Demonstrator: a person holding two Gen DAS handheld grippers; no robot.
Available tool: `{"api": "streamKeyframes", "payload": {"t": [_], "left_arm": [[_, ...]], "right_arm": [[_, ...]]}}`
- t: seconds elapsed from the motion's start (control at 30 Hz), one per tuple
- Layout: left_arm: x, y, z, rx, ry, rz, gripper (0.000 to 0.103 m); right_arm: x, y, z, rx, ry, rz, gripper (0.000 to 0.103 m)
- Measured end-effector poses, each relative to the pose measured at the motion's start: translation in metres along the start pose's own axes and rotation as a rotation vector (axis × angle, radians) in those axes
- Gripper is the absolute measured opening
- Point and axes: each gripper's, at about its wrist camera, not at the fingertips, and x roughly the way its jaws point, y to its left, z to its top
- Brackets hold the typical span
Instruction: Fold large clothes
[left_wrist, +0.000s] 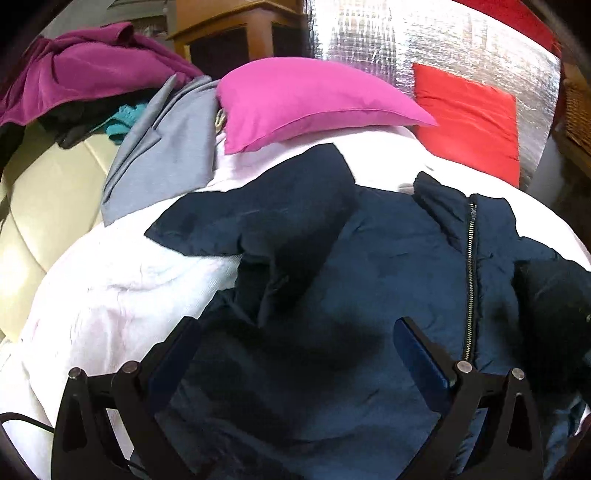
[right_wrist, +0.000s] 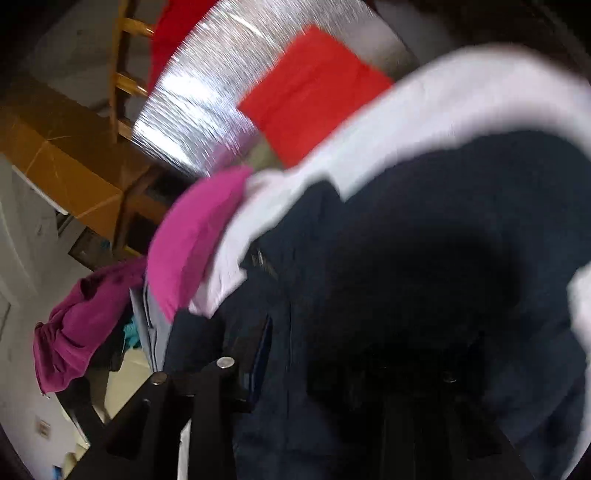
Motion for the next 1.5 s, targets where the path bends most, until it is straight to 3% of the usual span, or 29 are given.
{"api": "streamKeyframes", "payload": {"t": [0.03,0.13,0.23,0.37,0.47,0.57,0.67,0.7,0.8,0.83,0.93,1.0,1.13,1.17,1.2,1.23,1.3,1.37,1.5], "left_arm": [[0.0,0.002,0.0,-0.008,0.006,-0.002,0.103],[-0.002,0.007,-0.002,-0.017,0.016,-0.01,0.103],[-0.003,0.01,-0.002,-0.023,0.02,-0.015,0.103],[-0.004,0.009,-0.004,-0.022,0.025,-0.024,0.103],[-0.003,0.002,-0.005,0.002,0.022,-0.021,0.103],[-0.001,-0.006,-0.006,0.03,0.021,-0.018,0.103],[0.003,-0.011,-0.006,0.057,0.023,-0.004,0.103],[0.004,-0.012,-0.007,0.059,0.024,-0.004,0.103],[0.006,-0.012,-0.006,0.064,0.023,0.004,0.103],[0.005,-0.012,-0.006,0.065,0.021,0.007,0.103],[0.003,-0.007,-0.004,0.053,0.014,0.01,0.103],[0.001,-0.002,-0.003,0.035,0.007,0.009,0.103],[-0.006,0.012,-0.001,-0.001,-0.011,0.013,0.103],[-0.007,0.014,-0.001,-0.006,-0.013,0.015,0.103],[-0.008,0.018,-0.001,-0.014,-0.015,0.017,0.103],[-0.009,0.02,-0.001,-0.021,-0.016,0.017,0.103],[-0.01,0.026,0.0,-0.038,-0.016,0.016,0.103],[-0.011,0.032,0.001,-0.054,-0.018,0.016,0.103],[-0.01,0.037,0.002,-0.076,-0.015,0.005,0.103]], "right_arm": [[0.004,-0.005,-0.002,0.027,0.024,-0.004,0.065],[-0.008,-0.022,0.0,0.096,0.042,0.029,0.073],[-0.047,-0.033,0.007,0.119,-0.013,0.053,0.082],[-0.1,-0.074,0.02,0.269,-0.124,0.121,0.082],[-0.123,-0.116,0.032,0.416,-0.235,0.093,0.085],[-0.112,-0.15,0.042,0.521,-0.257,0.06,0.085],[-0.088,-0.162,0.051,0.56,-0.262,0.088,0.085],[-0.083,-0.162,0.054,0.551,-0.264,0.09,0.082],[-0.077,-0.151,0.062,0.48,-0.281,0.05,0.04],[-0.081,-0.139,0.062,0.439,-0.31,0.042,0.035],[-0.088,-0.096,0.067,0.268,-0.351,0.058,0.034],[-0.089,-0.055,0.063,0.133,-0.343,0.129,0.034],[-0.064,0.029,0.038,-0.1,-0.211,0.279,0.035],[-0.056,0.043,0.03,-0.13,-0.167,0.317,0.035],[-0.047,0.055,0.024,-0.149,-0.117,0.35,0.048],[-0.035,0.068,0.015,-0.165,-0.053,0.386,0.073],[-0.027,0.081,-0.001,-0.2,-0.01,0.412,0.091],[-0.027,0.084,-0.013,-0.249,0.002,0.402,0.091],[-0.05,0.068,-0.005,-0.247,-0.042,0.412,0.091]]}}
